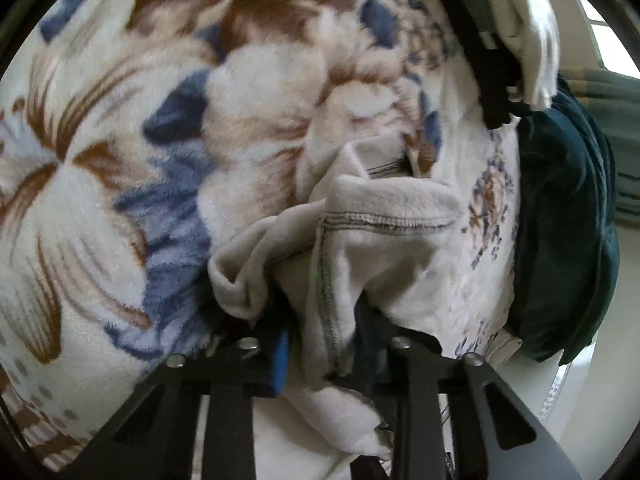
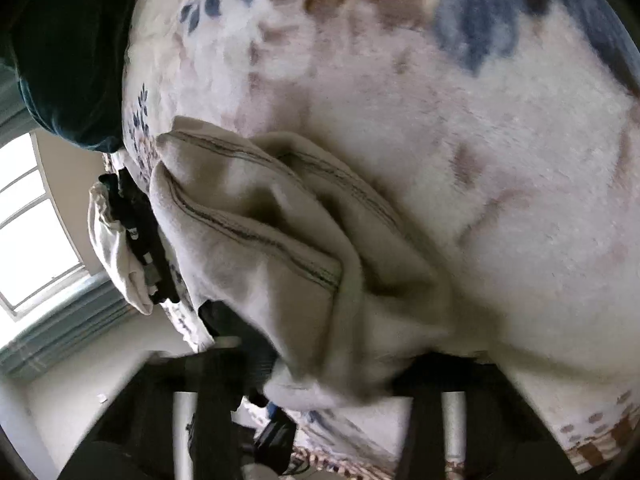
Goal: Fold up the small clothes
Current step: 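Grip the beige bundle ends with both tools and lift it, then carry the bundle with both tools onto the stack of folded clothes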
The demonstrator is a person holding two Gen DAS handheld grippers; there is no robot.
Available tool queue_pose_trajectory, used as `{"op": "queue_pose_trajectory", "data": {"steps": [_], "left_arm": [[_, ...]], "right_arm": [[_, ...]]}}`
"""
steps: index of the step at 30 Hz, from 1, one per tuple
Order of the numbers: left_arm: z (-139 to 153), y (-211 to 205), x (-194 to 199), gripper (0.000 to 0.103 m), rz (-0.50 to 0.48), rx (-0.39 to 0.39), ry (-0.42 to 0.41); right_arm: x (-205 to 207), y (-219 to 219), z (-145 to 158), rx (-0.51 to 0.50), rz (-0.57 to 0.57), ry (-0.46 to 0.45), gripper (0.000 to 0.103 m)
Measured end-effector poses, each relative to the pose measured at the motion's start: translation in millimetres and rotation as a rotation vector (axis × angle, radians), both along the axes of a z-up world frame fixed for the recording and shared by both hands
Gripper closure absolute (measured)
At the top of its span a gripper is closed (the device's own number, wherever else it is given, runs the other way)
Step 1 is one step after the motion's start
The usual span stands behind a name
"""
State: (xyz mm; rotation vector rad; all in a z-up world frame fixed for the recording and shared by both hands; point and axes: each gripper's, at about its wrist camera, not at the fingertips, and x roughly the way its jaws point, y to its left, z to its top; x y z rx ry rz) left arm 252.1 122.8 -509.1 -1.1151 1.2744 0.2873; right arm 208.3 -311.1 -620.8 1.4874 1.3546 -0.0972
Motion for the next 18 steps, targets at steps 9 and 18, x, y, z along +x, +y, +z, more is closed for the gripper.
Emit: {"op": "queue_pose_trajectory", "data": {"steps": [9,18], "left_arm": [[39,0,11,0.091,-0.020,0.017,-0.081],[90,18,30,0.091,-0.027,0.025,-0.175]], "right_arm": [[13,11,50,-0.120,0.034,-0.080,0.081],[44,29,117,-0.139,0.103,-0.208,0.081]]}}
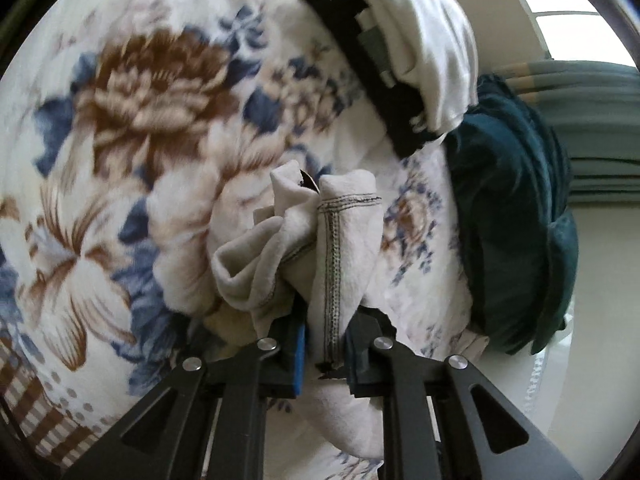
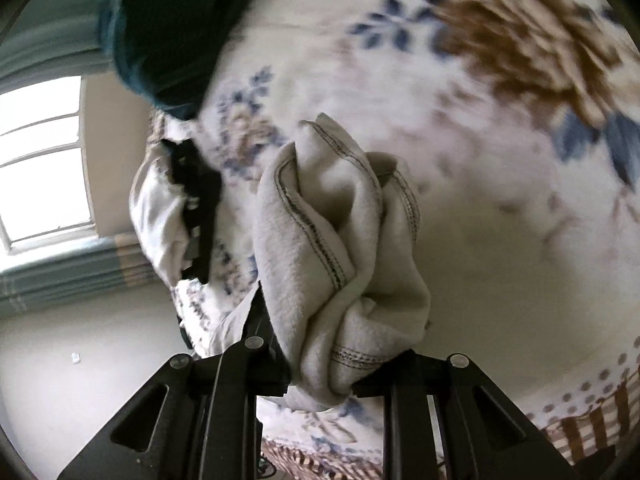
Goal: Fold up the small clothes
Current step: 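Carry the bundle with both tools onto the stack of folded clothes, then open both tools and pull them back from the stack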
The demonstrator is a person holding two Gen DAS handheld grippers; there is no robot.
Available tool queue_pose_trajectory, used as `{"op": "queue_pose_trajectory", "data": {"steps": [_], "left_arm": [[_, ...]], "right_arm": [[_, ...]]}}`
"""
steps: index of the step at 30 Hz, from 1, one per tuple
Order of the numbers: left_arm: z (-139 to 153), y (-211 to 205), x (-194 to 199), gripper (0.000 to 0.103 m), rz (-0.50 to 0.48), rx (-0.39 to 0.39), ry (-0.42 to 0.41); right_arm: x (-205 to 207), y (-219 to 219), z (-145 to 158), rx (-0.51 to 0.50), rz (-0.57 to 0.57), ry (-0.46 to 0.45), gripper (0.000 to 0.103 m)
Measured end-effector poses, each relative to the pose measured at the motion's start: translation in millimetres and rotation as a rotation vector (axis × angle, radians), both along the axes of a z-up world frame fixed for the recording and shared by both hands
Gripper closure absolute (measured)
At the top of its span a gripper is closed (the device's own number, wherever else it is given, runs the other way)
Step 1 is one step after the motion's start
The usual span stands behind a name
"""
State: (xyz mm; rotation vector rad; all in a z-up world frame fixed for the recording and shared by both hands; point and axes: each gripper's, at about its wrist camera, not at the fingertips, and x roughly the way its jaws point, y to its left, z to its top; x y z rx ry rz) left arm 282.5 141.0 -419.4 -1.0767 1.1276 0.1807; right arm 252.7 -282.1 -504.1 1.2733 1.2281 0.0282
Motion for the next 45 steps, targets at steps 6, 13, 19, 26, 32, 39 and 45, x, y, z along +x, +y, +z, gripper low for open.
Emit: {"op": "queue_pose_trajectory", "data": {"steps": [6,13,19,26,32,39,45], "left_arm": [[53,32,43,0.091,0.017,-0.002,-0.102],[115,88,159,0.091,0.018,0.026,-0.278],[140,141,292,0.091,-0.019,0.111,-0.416],[57,183,380,0.090,-0.144,0.270,-0.280],[18,194,371,0.078,-0.245,0.309,-0.215],[58,158,370,0.004,-0.360,0.638,-0.173],[86,131,354,0.003,-0.449,0.900,-0.176]], "right_arm": [[46,29,50,0.009,0.034,-0.091,0.081],[159,98,112,0.030,0.080,-0.234,0.081],[306,171,151,0.039,0.108,-0.404,0.081],[440,240,106,-0.027,0.207,-0.431,0.081],[465,256,36,-0.097,0.319,-0.301,0.073],[455,256,79,-0.372,0.363,-0.277,0.028],[421,279,145,-0.898,0.432,-0.307,0.000]]}}
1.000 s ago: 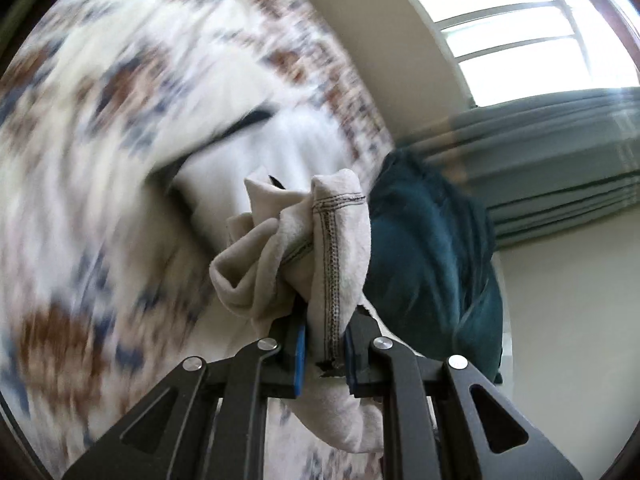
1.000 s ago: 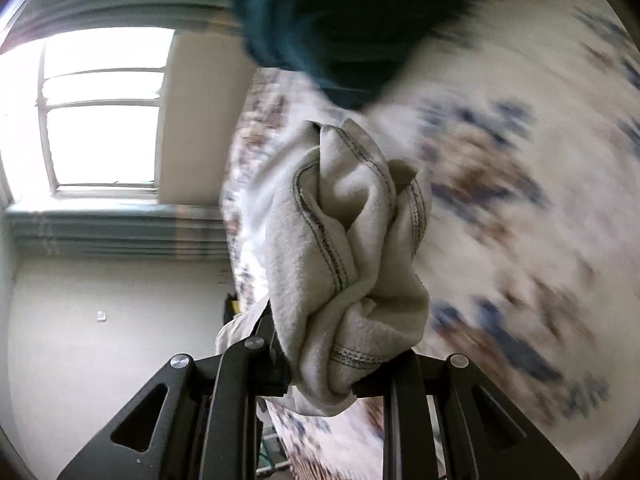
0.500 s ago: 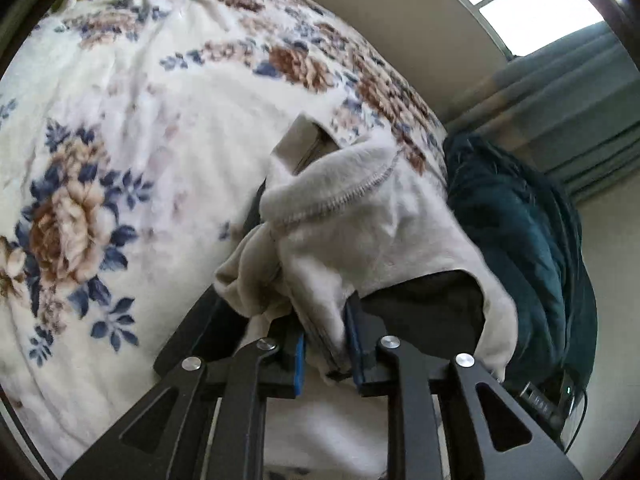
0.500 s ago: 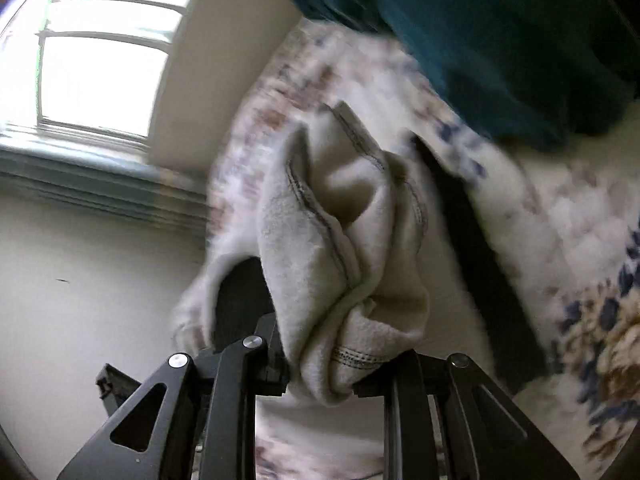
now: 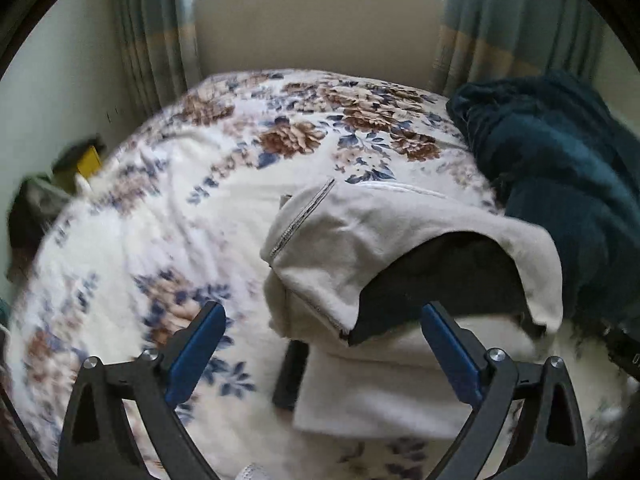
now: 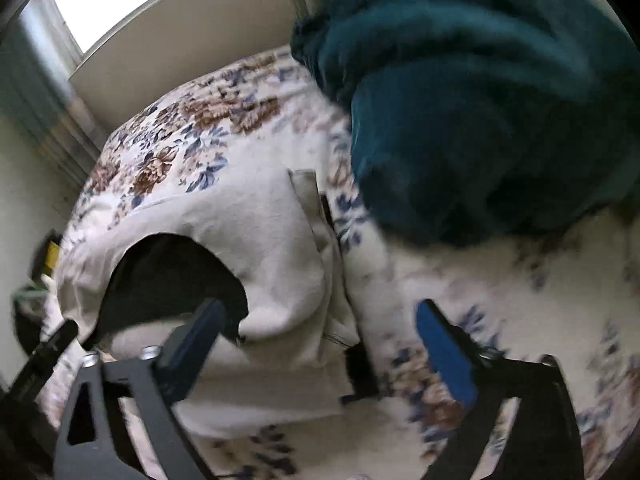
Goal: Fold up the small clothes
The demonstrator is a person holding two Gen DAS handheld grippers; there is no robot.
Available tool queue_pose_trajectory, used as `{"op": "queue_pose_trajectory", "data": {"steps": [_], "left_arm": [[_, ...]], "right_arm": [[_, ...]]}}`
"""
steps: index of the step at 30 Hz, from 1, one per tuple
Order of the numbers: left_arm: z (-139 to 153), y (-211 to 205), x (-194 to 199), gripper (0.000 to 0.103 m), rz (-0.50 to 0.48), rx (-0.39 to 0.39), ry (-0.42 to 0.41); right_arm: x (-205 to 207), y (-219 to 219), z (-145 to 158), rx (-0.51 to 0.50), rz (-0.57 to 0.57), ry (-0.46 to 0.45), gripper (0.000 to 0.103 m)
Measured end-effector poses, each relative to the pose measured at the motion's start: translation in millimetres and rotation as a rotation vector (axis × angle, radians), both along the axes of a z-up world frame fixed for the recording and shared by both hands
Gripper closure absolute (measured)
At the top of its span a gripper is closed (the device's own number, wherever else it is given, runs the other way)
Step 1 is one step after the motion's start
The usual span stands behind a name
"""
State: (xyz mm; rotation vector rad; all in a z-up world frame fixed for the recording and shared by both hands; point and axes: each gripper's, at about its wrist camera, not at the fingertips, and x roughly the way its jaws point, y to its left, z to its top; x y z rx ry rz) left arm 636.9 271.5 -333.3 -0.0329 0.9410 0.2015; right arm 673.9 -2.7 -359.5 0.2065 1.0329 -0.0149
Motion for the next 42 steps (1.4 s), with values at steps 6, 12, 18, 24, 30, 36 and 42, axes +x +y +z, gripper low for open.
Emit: {"op": "queue_pose_trajectory", "data": {"steps": [6,12,18,24,30,36,42], "left_arm": [[21,-4,-26,0.003,0.002,0.030,0.010],[59,-12,-68,0.003,-0.011,0.026,-0.001],[118,-26,-116,0.003,-0.050,0.039,-0.026],[180,-40,-170,0.003,-0.082,0.034,-0.056],[235,-44,-228,0.003,-0.081,0.028,-0.049],[288,-57,-280,0.003,-0.102,0.071,-0.085],[328,-70,-324,0.003,-0.108,0.075,-0.125]], "right_arm": [[-38,6,43,-0.174,-0.005,-0.050,0.000],[-94,5,92,-0.157,0.009,-0.043,0.000],[-158,-1,150,-0.163,0.011,-0.090,0.000],[-232,-11,229,-0.163,0.023,-0.162,0.000],[-306,-28,309,-0.147,0.024,-0.212,0.000],[-373,-41,374,-0.137,0.051,-0.245,0.000],[-435,-53,434,-0.132,0.076,-0.291,0.000]]}}
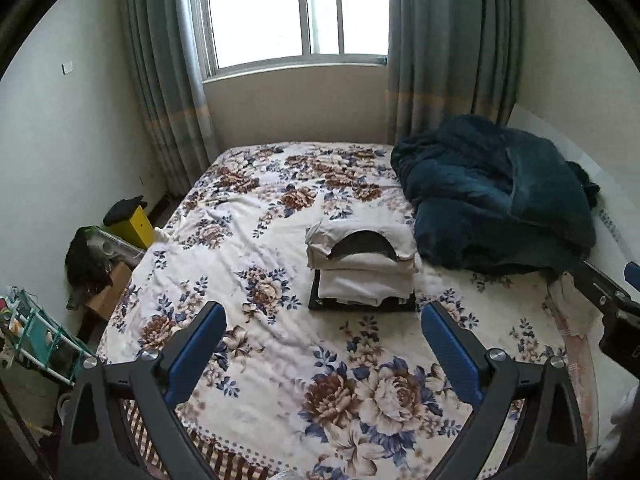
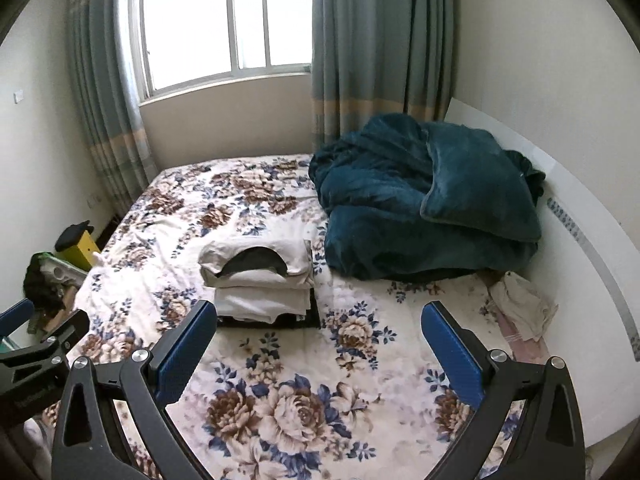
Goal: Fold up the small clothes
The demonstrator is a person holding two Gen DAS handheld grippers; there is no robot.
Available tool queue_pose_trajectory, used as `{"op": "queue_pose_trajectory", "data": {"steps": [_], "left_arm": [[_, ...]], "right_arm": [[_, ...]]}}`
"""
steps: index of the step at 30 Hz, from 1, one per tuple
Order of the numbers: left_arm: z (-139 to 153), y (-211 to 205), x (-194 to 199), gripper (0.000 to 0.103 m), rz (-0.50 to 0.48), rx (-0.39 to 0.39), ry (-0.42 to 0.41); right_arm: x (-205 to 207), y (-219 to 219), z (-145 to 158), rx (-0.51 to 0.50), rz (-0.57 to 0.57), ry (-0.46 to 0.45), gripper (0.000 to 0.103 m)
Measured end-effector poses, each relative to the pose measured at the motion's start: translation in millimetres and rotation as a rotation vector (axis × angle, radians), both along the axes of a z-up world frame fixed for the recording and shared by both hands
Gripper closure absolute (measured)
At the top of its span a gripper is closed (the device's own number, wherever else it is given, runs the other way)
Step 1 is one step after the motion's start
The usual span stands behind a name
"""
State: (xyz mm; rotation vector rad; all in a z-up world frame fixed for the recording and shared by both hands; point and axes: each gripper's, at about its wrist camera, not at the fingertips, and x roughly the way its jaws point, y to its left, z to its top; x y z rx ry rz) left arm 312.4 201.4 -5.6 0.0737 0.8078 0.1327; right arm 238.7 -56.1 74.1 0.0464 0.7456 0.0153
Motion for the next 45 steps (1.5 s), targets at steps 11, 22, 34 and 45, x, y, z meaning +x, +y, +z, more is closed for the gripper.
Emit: {"op": "queue_pose_trajectory", "data": {"steps": [11,22,34,45], "left_arm": [[36,-8,-57,0.003,0.041,-0.017,-0.027],[45,-12,-76,0.000,0.055,-0.008,-0.049],[50,-13,-77,0.000,0.077,-0.009,-0.053],[54,-16,-78,0.000,0.082,-0.001,-0.061]], "right_arm": [[-74,-16,65,0.003,0.059,-0.045,0.000],[-94,-22,83,0.004,0.101,-0.061,0.000],[-94,-28,89,0.018,0.126,-0.057,0.000],[-90,-29,89,0.035,0.138,-0.053,0.000]]}}
